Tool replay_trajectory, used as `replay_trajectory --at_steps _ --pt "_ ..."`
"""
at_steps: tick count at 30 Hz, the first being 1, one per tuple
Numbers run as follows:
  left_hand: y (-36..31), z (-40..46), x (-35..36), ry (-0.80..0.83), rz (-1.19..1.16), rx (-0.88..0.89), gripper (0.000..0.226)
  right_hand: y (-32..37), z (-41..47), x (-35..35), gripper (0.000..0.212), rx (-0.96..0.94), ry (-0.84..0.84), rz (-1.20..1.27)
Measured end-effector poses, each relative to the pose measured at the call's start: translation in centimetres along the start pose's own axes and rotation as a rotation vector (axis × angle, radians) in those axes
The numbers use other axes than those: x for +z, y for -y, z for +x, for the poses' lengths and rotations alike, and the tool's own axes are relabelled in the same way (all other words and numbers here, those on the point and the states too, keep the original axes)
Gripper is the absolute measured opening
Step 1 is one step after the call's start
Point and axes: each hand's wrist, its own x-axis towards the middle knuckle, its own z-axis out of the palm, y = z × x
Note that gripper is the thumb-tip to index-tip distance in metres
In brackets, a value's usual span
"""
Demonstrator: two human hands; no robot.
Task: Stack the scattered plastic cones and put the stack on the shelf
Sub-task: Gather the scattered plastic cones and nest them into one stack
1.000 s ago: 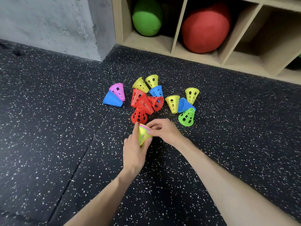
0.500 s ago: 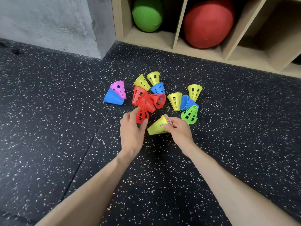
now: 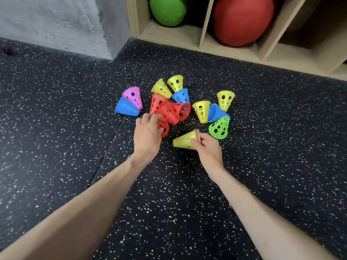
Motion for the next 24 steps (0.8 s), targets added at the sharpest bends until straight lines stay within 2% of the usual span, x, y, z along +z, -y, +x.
replay_trajectory --at_steps 3,6,8,11,14,17,20,24 --pt "0.9 -0.1 -0.7 -0.043 -0.148 -0.151 0.035 0.2 0.2 0.4 0.010 0.028 -0.068 0.073" --pt "0.9 -1.1 -1.5 -0.087 -0.330 -0.219 0.031 0.7 -0.2 1.1 0.013 0.049 -0.122 0.129" --pt "0.5 -2.5 -2.2 -0.062 -0.421 -0.249 0.030 1.3 -0.9 1.5 0.010 0.019 -0.056 0.143" --pt "-0.2 -5.1 -3.0 -0.031 -0.482 -0.270 0.029 3.0 -2.6 2.1 0.015 -0.016 0.122 0.199" --pt "-0.8 -7.5 -3.8 -0.041 -0.564 -0.288 0.027 4.9 -4.6 2.0 0.021 -0.034 0.228 0.191" --pt "-1.5 -9.1 -5.7 -0.047 -0.630 -0.296 0.023 6.8 -6.6 0.6 0.024 -0.070 0.290 0.124" --pt "-2.9 -10.4 -9.3 -0.055 -0.660 -0.226 0.019 9.2 -9.0 -2.2 0.021 -0.108 0.344 0.103" --pt "-6.9 -12.5 -15.7 -0.043 -0.740 -0.147 0.024 13.8 -13.4 -7.1 0.018 -0.157 0.333 0.138"
